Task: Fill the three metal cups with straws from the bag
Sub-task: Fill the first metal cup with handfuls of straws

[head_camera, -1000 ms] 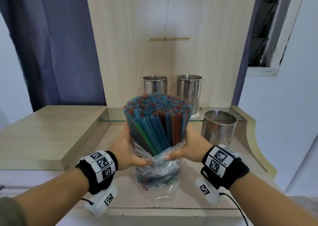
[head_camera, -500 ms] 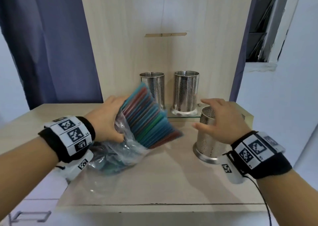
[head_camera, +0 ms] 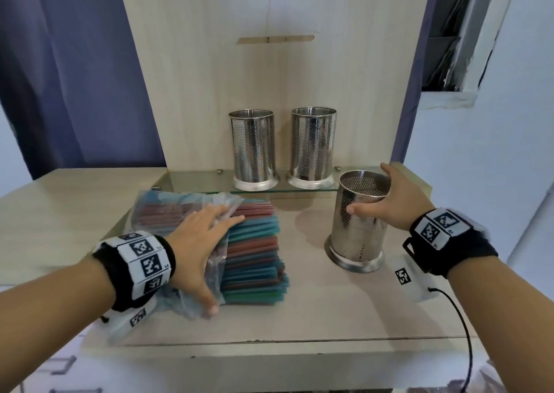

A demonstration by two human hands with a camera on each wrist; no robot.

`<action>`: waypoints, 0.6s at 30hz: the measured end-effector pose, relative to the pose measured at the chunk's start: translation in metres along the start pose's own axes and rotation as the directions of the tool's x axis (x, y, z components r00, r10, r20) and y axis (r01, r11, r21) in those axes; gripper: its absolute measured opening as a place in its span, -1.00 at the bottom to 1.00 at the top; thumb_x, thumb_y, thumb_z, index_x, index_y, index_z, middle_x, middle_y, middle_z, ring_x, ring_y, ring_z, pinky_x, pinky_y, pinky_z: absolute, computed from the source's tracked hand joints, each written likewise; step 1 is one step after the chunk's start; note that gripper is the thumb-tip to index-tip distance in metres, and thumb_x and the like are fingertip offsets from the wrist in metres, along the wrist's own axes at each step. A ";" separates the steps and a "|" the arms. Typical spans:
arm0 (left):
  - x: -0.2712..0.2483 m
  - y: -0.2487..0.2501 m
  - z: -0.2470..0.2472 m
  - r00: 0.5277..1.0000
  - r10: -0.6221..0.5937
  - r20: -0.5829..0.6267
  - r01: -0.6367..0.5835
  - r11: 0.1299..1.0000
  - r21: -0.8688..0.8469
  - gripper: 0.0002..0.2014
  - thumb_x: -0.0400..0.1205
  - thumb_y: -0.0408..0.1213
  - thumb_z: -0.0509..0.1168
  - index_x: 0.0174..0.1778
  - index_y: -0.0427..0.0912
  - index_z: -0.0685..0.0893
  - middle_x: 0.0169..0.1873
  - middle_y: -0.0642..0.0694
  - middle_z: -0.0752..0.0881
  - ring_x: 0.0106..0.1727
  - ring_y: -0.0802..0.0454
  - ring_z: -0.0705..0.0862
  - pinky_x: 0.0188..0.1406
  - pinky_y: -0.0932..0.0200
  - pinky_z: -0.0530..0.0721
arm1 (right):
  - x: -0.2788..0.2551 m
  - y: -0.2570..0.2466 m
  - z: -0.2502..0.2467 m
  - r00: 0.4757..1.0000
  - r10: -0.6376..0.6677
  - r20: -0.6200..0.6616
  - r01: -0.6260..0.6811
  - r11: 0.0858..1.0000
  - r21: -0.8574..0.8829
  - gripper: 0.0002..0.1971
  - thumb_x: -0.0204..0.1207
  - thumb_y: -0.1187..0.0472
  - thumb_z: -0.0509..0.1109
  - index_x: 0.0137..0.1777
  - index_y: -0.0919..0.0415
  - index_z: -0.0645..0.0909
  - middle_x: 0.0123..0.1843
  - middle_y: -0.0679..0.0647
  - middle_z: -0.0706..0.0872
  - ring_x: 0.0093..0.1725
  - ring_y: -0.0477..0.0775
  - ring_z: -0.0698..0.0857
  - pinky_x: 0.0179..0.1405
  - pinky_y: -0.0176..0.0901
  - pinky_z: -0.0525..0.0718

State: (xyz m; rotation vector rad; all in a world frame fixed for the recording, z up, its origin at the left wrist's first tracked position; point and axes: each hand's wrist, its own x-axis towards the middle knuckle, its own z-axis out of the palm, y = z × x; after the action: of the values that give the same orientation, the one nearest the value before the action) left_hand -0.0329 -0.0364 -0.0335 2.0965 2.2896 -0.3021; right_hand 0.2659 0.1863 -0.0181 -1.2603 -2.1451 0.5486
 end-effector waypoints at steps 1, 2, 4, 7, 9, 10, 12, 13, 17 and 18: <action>0.001 0.001 0.006 1.000 -0.004 -0.028 0.005 1.000 0.021 0.49 -0.03 0.52 0.48 0.61 0.22 -0.38 0.63 0.00 -0.29 0.66 -0.09 -0.25 0.63 -0.12 -0.20 | -0.001 0.002 0.000 1.000 -0.005 -0.001 0.005 1.000 0.023 0.22 0.01 -0.22 0.73 0.63 0.20 0.23 0.48 0.06 0.52 0.46 0.09 0.52 0.43 -0.03 0.48; 0.002 0.001 0.011 0.999 -0.010 -0.048 0.012 0.999 0.039 0.48 -0.04 0.56 0.44 0.59 0.26 -0.42 0.64 -0.01 -0.32 0.67 -0.11 -0.29 0.65 -0.18 -0.21 | -0.002 0.004 -0.001 1.000 -0.011 0.003 0.011 0.999 0.049 0.19 -0.04 -0.22 0.75 0.58 0.20 0.30 0.40 0.02 0.57 0.41 0.07 0.55 0.40 -0.06 0.50; 0.005 0.001 0.017 0.998 -0.027 -0.062 0.032 0.996 0.079 0.45 -0.03 0.60 0.39 0.54 0.33 -0.50 0.64 -0.04 -0.38 0.66 -0.17 -0.36 0.65 -0.26 -0.19 | -0.003 0.007 -0.002 1.000 -0.029 0.010 0.028 0.994 0.105 0.23 -0.21 -0.33 0.73 0.50 0.17 0.39 0.29 -0.07 0.60 0.33 0.01 0.61 0.38 -0.05 0.54; 0.007 0.005 0.018 0.994 -0.059 -0.093 0.072 0.986 0.151 0.38 0.06 0.59 0.36 0.45 0.34 -0.59 0.64 -0.11 -0.43 0.65 -0.23 -0.38 0.64 -0.25 -0.20 | -0.006 0.012 -0.001 0.999 -0.036 0.040 0.028 0.983 0.182 0.26 -0.25 -0.34 0.72 0.53 0.10 0.37 0.31 -0.09 0.60 0.31 -0.04 0.59 0.41 -0.05 0.51; 0.007 0.008 0.018 0.989 -0.073 -0.132 0.097 0.979 0.179 0.32 0.12 0.59 0.33 0.41 0.34 -0.60 0.63 -0.15 -0.44 0.65 -0.24 -0.40 0.63 -0.26 -0.22 | -0.008 0.015 0.001 0.998 -0.047 0.044 0.036 0.974 0.225 0.18 -0.17 -0.20 0.71 0.53 0.09 0.34 0.28 -0.08 0.59 0.29 -0.06 0.58 0.34 -0.16 0.47; 0.006 0.010 0.018 0.987 -0.074 -0.141 0.100 0.978 0.182 0.30 0.14 0.60 0.30 0.41 0.33 -0.60 0.62 -0.14 -0.47 0.64 -0.22 -0.43 0.62 -0.26 -0.24 | -0.009 0.015 0.002 0.998 -0.050 0.036 0.040 0.971 0.234 0.15 -0.12 -0.15 0.72 0.54 0.09 0.33 0.27 -0.08 0.59 0.28 -0.07 0.57 0.31 -0.20 0.45; 0.002 0.013 0.015 0.986 -0.063 -0.153 0.090 0.980 0.176 0.28 0.14 0.68 0.17 0.45 0.28 -0.60 0.61 -0.12 -0.50 0.60 -0.13 -0.49 0.61 -0.24 -0.28 | -0.009 0.016 0.004 0.998 -0.062 0.024 0.054 0.971 0.232 0.14 -0.09 -0.15 0.73 0.54 0.08 0.33 0.29 -0.07 0.60 0.29 -0.09 0.57 0.36 -0.19 0.45; 0.000 0.015 0.011 0.985 -0.059 -0.163 0.084 0.985 0.153 0.28 0.11 0.72 0.07 0.49 0.24 -0.59 0.61 -0.09 -0.49 0.60 -0.08 -0.50 0.61 -0.22 -0.28 | -0.008 0.017 0.004 0.997 -0.067 0.022 0.061 0.972 0.227 0.16 -0.12 -0.19 0.72 0.55 0.07 0.33 0.31 -0.07 0.61 0.30 -0.09 0.58 0.41 -0.15 0.47; 0.000 0.019 0.002 0.980 -0.086 -0.180 0.089 0.996 0.011 0.35 -0.01 0.79 -0.18 0.62 0.14 -0.43 0.65 -0.01 -0.40 0.67 -0.04 -0.38 0.63 -0.17 -0.21 | -0.009 0.020 0.005 0.996 -0.084 0.006 0.081 0.972 0.219 0.20 -0.17 -0.28 0.67 0.55 0.07 0.32 0.31 -0.09 0.60 0.31 -0.09 0.57 0.42 -0.13 0.48; 0.002 0.018 0.005 0.984 -0.097 -0.150 0.103 0.994 0.031 0.34 -0.02 0.79 -0.24 0.61 0.12 -0.46 0.65 -0.03 -0.41 0.67 -0.07 -0.38 0.63 -0.20 -0.20 | -0.010 0.021 0.006 0.996 -0.086 -0.008 0.086 0.972 0.221 0.19 -0.14 -0.24 0.69 0.55 0.09 0.32 0.29 -0.11 0.58 0.29 -0.12 0.56 0.37 -0.20 0.46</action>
State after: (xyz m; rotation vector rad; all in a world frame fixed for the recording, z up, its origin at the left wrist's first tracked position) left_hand -0.0155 -0.0340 -0.0408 2.0920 2.4968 -0.2000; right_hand 0.2793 0.1872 -0.0379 -1.0410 -2.0638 0.7290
